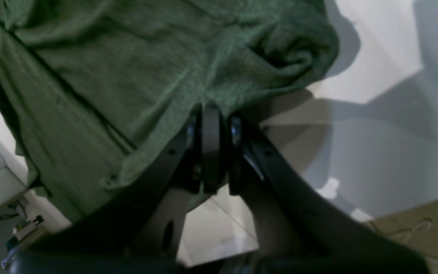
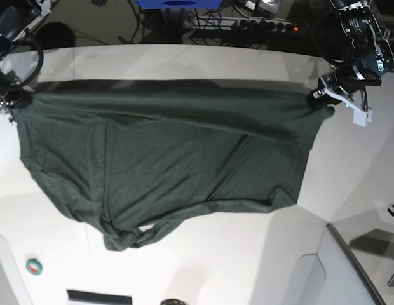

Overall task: Layout the t-shirt on the table in an organized manner, then fold the t-shirt properly
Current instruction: 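Pull the held shirt edge with both grippers to straighten the shirt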

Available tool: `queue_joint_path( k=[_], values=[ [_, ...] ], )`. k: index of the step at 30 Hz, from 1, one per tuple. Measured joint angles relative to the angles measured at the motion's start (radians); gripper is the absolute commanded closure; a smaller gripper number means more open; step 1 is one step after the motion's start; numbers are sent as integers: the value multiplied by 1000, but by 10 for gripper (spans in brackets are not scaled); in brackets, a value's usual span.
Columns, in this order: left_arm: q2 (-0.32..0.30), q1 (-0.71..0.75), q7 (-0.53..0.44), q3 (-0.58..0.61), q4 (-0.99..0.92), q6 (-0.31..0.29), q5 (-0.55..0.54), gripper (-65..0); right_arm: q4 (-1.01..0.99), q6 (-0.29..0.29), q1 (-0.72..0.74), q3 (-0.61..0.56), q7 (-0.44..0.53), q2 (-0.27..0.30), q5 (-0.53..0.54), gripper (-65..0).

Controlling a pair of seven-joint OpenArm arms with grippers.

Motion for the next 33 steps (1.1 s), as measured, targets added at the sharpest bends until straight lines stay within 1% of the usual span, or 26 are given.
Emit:
queue_joint_path(
  k=[5,14,33],
  values=[
    [1,29,2,0,0,0,5,0,-2,0,-26,0,-2,-1,-3,-6],
    [2,34,2,0,-29,0,5,0,-2,0,-32,-1,2,0,-3,-6],
    [2,51,1,0,-30,0,4,0,-2,0,-52,-1,1,0,-3,-6]
  ],
)
